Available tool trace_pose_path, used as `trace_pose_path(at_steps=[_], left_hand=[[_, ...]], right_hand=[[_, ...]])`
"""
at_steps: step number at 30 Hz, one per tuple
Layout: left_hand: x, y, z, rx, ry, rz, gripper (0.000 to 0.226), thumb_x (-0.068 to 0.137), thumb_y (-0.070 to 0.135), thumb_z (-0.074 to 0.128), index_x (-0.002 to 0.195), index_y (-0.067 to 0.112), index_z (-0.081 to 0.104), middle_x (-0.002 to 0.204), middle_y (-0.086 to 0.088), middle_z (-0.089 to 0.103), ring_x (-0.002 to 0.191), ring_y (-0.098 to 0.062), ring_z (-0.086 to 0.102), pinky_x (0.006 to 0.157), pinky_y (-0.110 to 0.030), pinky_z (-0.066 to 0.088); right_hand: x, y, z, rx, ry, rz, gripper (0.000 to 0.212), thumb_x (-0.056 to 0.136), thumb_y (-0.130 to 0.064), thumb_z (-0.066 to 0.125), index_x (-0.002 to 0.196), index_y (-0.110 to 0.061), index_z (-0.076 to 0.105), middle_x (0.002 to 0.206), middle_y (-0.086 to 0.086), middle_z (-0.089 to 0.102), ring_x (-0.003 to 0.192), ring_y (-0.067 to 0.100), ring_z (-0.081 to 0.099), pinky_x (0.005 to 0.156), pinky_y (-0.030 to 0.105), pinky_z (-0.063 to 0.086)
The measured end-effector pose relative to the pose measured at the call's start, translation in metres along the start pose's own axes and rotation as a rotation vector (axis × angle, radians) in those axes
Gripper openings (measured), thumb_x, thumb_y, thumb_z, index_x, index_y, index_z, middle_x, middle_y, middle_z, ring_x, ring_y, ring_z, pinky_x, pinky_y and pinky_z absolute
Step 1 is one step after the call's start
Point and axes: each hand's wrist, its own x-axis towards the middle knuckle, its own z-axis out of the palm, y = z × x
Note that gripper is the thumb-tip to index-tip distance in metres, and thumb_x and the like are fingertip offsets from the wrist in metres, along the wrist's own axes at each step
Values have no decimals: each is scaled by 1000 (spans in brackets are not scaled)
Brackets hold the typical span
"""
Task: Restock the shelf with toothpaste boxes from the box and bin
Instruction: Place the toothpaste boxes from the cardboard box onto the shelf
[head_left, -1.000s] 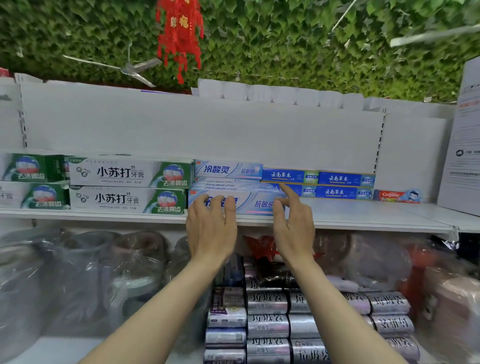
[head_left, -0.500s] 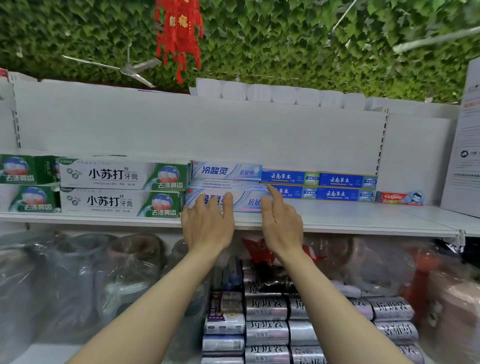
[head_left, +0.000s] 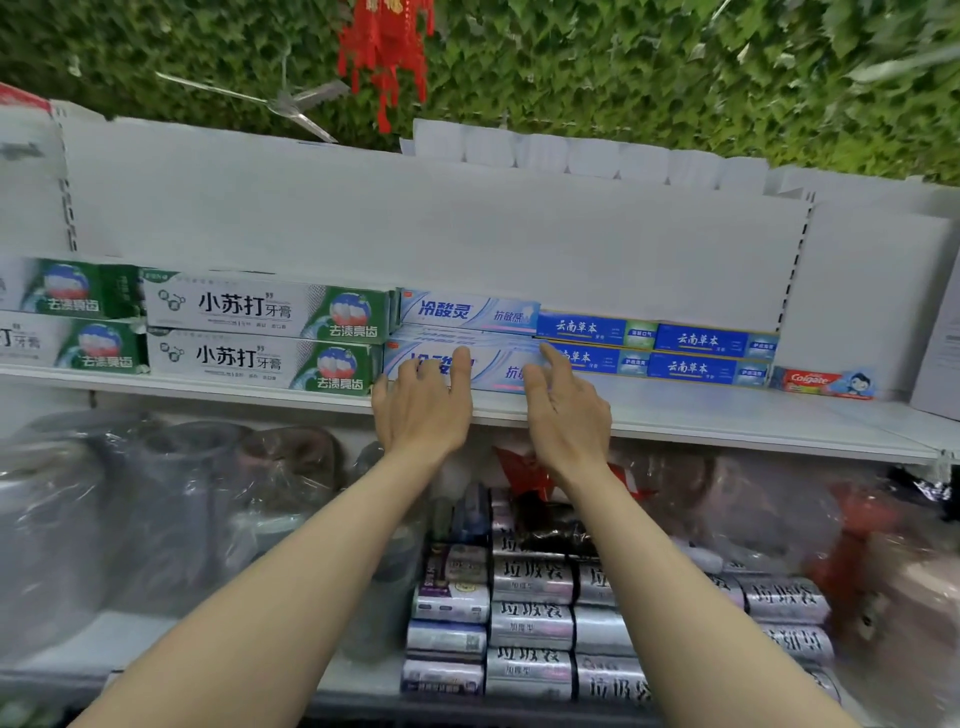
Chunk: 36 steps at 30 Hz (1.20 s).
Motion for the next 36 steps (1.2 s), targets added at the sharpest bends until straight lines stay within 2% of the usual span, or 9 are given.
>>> trace_pose_path(at_steps=[5,11,15,19,23,25,27,32,36], left_hand=[[-10,4,-21,-245,-10,-55,73,101,61,10,131,12,55,137,-13,52,126,-33,47,108,-45,33],[-50,-1,-54,-533,68,15,52,107,47,17,129,18,54,131,-1,53,127,-18,43,95,-27,27],[-63,-32,-80,-661,164,-101,54,105,54,20,127,21,57,127,1,59,122,-18,51,104,-33,34],[-72,-83,-98,-753,197,-312,79,76,81,26,123,27,59,129,1,61,124,-21,55,107,-50,43],[-81,-144,-112,-788,195,-446,71,71,86,30,106,32,60,125,0,61,123,-24,55,106,-53,44],[-85,-175,-122,-777,185,-480,77,72,86,30,116,30,60,128,4,60,125,-20,54,107,-53,43],[-87,-208,-130,-771,183,-515,87,71,87,30,129,28,57,133,5,58,129,-20,51,109,-53,41],[-89,-303,-149,-725,125,-577,91,70,86,27,134,27,55,137,3,57,130,-22,49,111,-52,39],[-93,-381,-161,-711,63,-623,88,72,84,24,135,29,52,140,7,52,131,-18,48,112,-51,38]], right_hand=[[-6,-8,-1,172,24,9,55,100,-53,31,147,-27,44,134,4,63,127,28,50,106,45,38],[-29,-48,16,376,60,-79,58,94,-49,34,141,-20,52,138,3,58,130,24,45,108,39,35],[-51,-81,35,546,11,-73,51,94,-46,38,135,-21,57,131,-3,62,124,18,49,105,35,37],[-74,-119,59,708,-70,-54,37,99,-38,47,127,-19,63,119,-6,67,105,8,57,90,20,40],[-96,-159,100,833,-291,81,36,92,-51,51,120,-31,63,118,-10,67,111,12,62,102,38,48],[-107,-179,124,840,-372,122,45,84,-59,49,119,-34,61,117,-11,66,113,14,62,105,45,47],[-120,-199,150,832,-408,141,47,81,-61,47,118,-35,60,116,-12,66,113,15,62,105,46,47],[-158,-251,224,793,-470,204,34,87,-58,47,112,-39,59,116,-16,64,115,13,60,106,45,46],[-194,-285,286,762,-531,294,32,101,-46,48,125,-29,61,121,-15,60,117,9,56,108,42,44]])
